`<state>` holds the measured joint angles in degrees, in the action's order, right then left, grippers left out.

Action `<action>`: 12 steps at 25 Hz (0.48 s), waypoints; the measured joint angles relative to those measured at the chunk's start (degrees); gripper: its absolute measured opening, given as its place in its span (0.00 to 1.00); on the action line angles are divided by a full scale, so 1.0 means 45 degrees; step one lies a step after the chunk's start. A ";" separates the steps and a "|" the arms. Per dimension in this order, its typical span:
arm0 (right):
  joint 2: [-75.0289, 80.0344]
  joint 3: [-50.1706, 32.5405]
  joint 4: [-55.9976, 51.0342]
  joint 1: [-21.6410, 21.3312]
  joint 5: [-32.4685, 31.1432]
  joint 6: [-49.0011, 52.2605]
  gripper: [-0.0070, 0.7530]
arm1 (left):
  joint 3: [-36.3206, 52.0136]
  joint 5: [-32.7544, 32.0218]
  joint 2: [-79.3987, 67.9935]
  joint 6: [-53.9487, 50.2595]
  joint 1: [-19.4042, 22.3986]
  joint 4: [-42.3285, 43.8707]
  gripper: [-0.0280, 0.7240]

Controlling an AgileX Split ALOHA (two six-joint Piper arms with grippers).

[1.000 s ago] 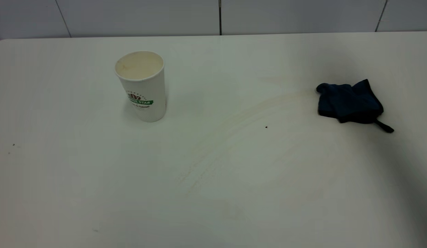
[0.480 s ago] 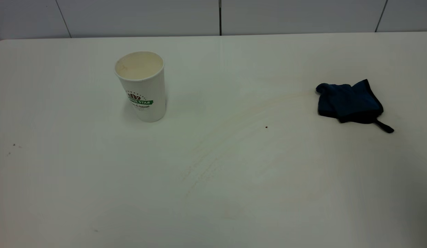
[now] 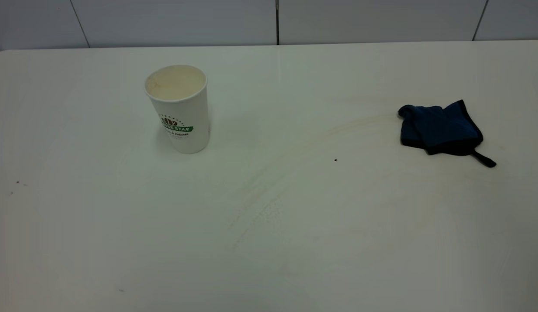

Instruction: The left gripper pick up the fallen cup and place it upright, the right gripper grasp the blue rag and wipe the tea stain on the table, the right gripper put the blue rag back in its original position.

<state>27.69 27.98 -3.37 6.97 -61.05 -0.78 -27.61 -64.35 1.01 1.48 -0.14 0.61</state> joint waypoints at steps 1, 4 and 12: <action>-0.0374 0.0000 0.0000 0.0000 -0.0002 0.0011 0.70 | 0.0000 0.0000 0.0000 0.0000 0.0000 0.0000 0.64; -0.1247 -0.0146 0.0014 0.0000 -0.0226 0.0025 0.70 | 0.0000 0.0000 0.0000 0.0000 0.0000 0.0000 0.64; -0.3516 -0.0259 0.0042 0.0000 -0.0398 0.0050 0.70 | 0.0000 0.0000 0.0000 0.0000 0.0000 0.0000 0.64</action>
<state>11.86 26.81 -3.19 6.97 -62.85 -0.55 -27.61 -64.35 1.01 1.48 -0.14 0.61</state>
